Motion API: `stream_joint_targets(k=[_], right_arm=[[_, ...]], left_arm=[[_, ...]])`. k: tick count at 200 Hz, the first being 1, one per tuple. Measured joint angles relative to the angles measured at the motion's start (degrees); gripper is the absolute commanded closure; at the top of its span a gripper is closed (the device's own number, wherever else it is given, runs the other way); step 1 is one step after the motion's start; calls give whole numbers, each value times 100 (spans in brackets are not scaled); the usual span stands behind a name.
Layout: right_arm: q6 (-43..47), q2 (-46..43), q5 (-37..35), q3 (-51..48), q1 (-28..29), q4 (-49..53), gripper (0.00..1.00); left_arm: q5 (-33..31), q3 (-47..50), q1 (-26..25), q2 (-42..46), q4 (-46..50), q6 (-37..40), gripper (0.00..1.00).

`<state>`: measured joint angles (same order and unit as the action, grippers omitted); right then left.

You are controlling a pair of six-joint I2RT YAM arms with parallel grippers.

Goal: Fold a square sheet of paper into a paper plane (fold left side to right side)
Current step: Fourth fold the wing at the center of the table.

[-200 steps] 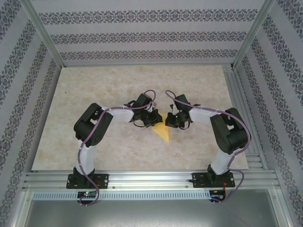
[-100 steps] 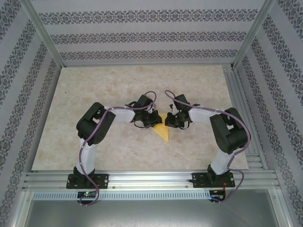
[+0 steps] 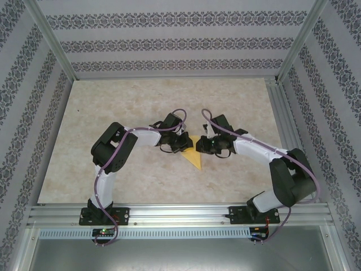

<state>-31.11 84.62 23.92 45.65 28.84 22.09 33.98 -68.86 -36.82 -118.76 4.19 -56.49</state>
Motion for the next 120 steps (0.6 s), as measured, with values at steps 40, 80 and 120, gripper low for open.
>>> stream_joint_targets(k=[40,80,120], right_arm=[[-356,72,216,-538,343,-76,87],[-378,411,164,-579,328,-197,88],[-378,483,275,-739,175,-402,89]], left_arm=[[0,-2,0,0,2,42,91],[2,-2,0,0,4,63,91],[0,-2,0,0,7,79,91]])
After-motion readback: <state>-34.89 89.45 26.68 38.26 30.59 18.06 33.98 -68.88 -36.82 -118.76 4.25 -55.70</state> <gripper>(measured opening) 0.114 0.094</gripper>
